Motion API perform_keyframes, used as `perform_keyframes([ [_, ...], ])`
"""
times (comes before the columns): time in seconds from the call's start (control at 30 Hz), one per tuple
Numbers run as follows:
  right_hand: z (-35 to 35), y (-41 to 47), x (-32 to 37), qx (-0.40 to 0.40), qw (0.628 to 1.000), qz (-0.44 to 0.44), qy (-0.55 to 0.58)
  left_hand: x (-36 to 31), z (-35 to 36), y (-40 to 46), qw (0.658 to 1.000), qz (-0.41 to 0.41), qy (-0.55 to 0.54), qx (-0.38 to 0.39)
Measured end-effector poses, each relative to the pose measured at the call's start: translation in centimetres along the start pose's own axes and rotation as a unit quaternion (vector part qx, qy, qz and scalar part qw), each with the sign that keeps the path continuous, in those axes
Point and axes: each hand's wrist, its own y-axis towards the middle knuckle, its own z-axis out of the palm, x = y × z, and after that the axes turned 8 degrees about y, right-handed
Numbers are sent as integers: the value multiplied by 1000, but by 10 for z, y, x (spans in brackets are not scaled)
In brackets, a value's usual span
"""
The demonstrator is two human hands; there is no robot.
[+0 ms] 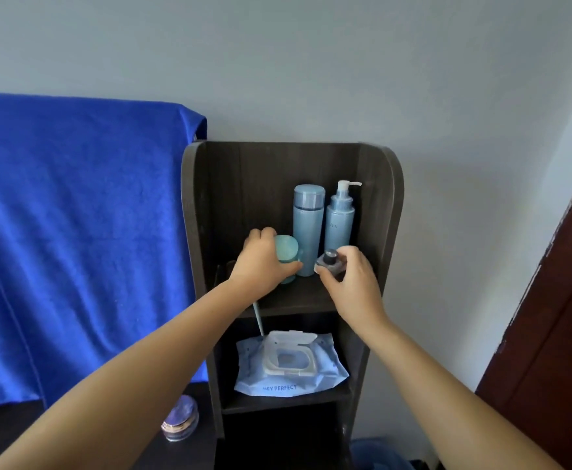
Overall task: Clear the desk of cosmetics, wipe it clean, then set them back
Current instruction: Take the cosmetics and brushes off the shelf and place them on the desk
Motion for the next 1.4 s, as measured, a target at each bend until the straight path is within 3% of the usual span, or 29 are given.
perform_keyframes([
  [0.17,-16,-22,53,-2,996,-31,87,5,-52,-51,994,58,-87,-26],
  [0.37,15,-76,124,73,980,-25,181,71,-103,-133,986,86,-136,-33],
  [0.6,145,-149,137,179,966,57,176,234,-104,-177,991,-36,-125,28],
  [0.73,241,-200,94,225,948,181,130,337,-65,-190,982,-133,-98,94],
  [0.87,305,-246,44,232,938,255,39,399,-10,-206,973,-162,-77,145],
  [1.0,337,-271,16,204,943,263,-7,418,36,-216,975,-131,-62,171],
  [1.2,347,-281,14,201,956,198,-77,422,60,-231,982,-73,-33,172],
  [1.4,331,-267,27,217,950,222,-37,416,45,-219,992,-4,14,123],
])
